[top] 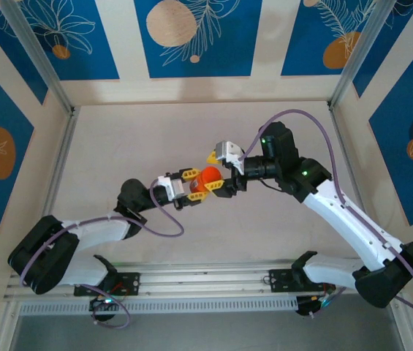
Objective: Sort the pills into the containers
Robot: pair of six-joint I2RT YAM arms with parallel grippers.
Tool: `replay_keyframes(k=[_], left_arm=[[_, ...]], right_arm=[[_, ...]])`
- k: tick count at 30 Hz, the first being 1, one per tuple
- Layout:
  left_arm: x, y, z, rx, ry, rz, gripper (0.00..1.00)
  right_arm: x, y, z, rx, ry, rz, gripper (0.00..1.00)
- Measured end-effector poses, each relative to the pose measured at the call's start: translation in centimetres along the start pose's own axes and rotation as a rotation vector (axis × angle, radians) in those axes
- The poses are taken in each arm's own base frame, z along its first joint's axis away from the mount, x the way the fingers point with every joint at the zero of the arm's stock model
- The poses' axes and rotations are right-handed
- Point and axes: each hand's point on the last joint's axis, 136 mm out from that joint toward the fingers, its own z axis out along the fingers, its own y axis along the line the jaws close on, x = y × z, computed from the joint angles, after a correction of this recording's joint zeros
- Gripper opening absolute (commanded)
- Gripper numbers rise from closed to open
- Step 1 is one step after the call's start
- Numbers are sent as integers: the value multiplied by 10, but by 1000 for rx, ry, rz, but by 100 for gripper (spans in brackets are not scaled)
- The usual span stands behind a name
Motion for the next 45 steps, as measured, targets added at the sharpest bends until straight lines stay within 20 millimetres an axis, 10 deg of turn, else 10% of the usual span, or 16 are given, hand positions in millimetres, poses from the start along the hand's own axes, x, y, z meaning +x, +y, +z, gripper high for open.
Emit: replay_keyframes(k=[18,32,45], left_arm=[[-4,-3,2,28,-40,-22,0],[-2,2,1,-2,-18,-46,0],[28,17,-5,-111,135,-75,0]], right_arm=[[10,2,6,-49,0,9,57],[9,-8,11,-5,3,96,1],[22,-30,42,280,69,425,0]])
